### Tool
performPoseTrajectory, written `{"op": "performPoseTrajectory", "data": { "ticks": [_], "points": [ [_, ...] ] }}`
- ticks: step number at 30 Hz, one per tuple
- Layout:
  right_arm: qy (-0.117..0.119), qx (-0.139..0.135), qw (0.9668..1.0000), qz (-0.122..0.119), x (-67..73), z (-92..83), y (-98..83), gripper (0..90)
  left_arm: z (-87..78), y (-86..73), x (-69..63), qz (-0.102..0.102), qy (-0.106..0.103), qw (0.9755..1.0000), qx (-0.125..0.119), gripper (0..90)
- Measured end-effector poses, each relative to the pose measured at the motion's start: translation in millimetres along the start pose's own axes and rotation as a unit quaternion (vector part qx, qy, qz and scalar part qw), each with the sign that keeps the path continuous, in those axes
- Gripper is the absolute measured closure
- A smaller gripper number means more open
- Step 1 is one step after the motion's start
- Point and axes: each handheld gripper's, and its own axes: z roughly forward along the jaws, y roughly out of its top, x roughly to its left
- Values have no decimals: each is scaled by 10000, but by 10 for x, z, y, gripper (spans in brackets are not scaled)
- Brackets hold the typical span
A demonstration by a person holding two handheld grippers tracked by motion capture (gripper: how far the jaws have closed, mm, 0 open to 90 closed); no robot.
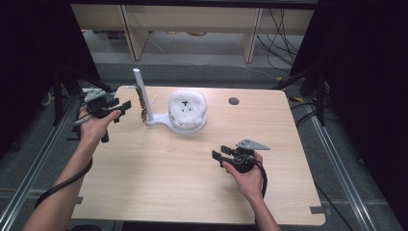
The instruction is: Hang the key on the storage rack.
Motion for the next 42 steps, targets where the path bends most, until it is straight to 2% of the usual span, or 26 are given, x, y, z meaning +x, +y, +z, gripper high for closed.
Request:
{"op": "performPoseTrajectory", "data": {
  "ticks": [2,4,6,10,11,12,14,16,18,20,22,23,24,25,27,28,29,32,34,35,36,37,38,39,40,42],
  "points": [
    [13,-29,9999,-129,-30,1,4,502,-37,-26,-18,34,-9,10000,-15,413],
    [-26,2,10000,63,-9,-13,0,500,-74,-49,-40,73,-28,10000,-21,409],
    [-37,-70,9999,-114,-46,-3,1,499,-110,-72,-65,103,-49,9999,-46,406],
    [-34,-50,10000,-64,-49,-12,2,496,-186,-130,-121,166,-94,9998,-89,402],
    [-87,-53,9999,-136,-61,-18,5,496,-207,-151,-134,165,-101,9998,-110,401],
    [-85,11,9999,117,-25,-30,0,495,-223,-167,-145,167,-92,9997,-118,401],
    [-75,-48,9999,-101,-69,-24,5,494,-266,-218,-170,188,-102,9997,-142,400],
    [-169,-65,9997,-166,-95,-26,4,493,-315,-284,-200,189,-127,9996,-170,398],
    [-140,-52,9999,-51,-94,-42,3,492,-353,-340,-219,187,-131,9995,-200,396],
    [-208,-97,9996,-179,-121,-47,0,491,-403,-416,-227,191,-113,9995,-211,395],
    [-222,-49,9997,-25,-120,-48,-11,490,-445,-484,-226,176,-83,9996,-216,395],
    [-201,-65,9998,-59,-132,-48,-14,489,-473,-539,-227,150,-68,9996,-240,396],
    [-214,-32,9997,145,-109,-58,-22,489,-496,-587,-228,152,-37,9996,-242,396],
    [-251,-42,9996,-124,-161,-52,-18,489,-516,-639,-232,148,-29,9996,-234,396],
    [-241,-1,9997,-94,-168,-56,-22,489,-547,-741,-243,126,-45,9997,-226,396],
    [-266,48,9996,129,-137,-64,-29,488,-569,-821,-251,116,-40,9997,-197,396],
    [-283,-11,9995,-125,-179,-54,-29,489,-581,-889,-256,124,-36,9998,-161,395],
    [-267,21,9996,83,-165,-49,-45,489,-601,-1087,-269,106,-41,9999,-80,395],
    [-299,-9,9995,-74,-205,-41,-49,488,-603,-1189,-280,90,-41,9999,-36,395],
    [-277,0,9996,-59,-206,-40,-54,488,-599,-1254,-289,78,-45,9999,-55,395],
    [-375,60,9993,43,-193,-33,-62,488,-599,-1297,-298,84,-24,9999,-61,396],
    [-318,51,9995,24,-197,-38,-64,487,-598,-1335,-302,95,-26,9999,-76,396],
    [-347,20,9993,-126,-220,-38,-65,488,-595,-1368,-307,94,-29,9999,-103,396],
    [-312,66,9995,89,-195,-39,-73,487,-599,-1385,-313,105,-6,9999,-93,395],
    [-381,8,9993,-21,-214,-25,-80,487,-598,-1409,-320,133,-8,9999,-105,395],
    [-355,77,9993,82,-210,-41,-81,484,-601,-1438,-321,174,-10,9997,-164,393]
  ]
}}
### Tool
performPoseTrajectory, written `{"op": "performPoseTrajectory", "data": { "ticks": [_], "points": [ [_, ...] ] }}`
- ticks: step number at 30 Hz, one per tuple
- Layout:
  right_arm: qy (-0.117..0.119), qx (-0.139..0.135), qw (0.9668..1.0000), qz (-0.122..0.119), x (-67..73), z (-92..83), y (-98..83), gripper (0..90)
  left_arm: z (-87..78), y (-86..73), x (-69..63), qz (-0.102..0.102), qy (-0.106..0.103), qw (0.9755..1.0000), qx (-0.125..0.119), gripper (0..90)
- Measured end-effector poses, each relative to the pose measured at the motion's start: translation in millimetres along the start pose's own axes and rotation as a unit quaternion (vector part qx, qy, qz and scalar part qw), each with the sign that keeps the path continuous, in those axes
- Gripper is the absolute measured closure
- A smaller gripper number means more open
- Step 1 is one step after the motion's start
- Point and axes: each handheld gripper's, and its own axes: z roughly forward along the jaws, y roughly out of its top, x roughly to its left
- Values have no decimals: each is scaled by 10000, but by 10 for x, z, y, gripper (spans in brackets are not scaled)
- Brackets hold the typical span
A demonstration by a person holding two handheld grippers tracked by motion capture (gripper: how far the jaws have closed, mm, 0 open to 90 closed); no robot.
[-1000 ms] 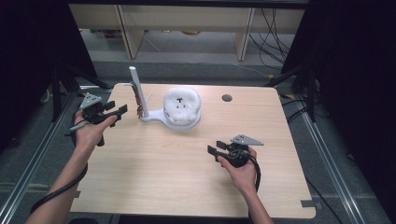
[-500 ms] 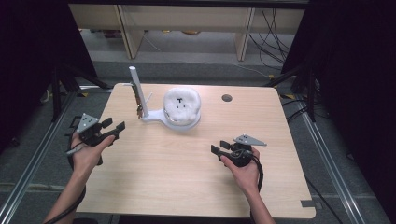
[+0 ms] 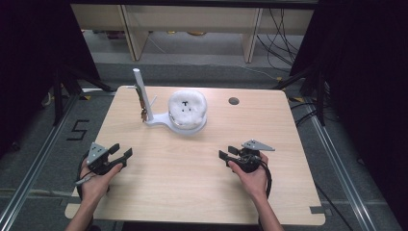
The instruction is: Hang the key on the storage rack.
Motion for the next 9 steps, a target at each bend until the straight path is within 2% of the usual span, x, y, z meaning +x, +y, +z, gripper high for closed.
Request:
{"op": "performPoseTrajectory", "data": {
  "ticks": [1,4,5,6,7,8,9],
  "points": [
    [-19,-35,9999,-114,-26,1,-1,482,-3,-11,0,18,21,10000,-25,391],
    [-84,-81,9998,-165,-49,7,-21,473,-6,-50,-2,64,43,9999,-138,383],
    [-137,-59,9995,-263,-72,16,-31,471,-7,-64,-4,64,63,9999,-133,381],
    [-163,-6,9995,-254,-75,10,-35,468,-1,-75,-11,57,71,9998,-150,378],
    [-164,54,9998,-16,-43,-3,-47,465,9,-88,-14,90,65,9998,-157,376],
    [-241,-51,9990,-362,-99,13,-50,463,10,-94,-22,106,81,9998,-123,371],
    [-288,-49,9990,-344,-112,27,-65,461,14,-94,-30,152,77,9997,-165,368]
  ]
}}
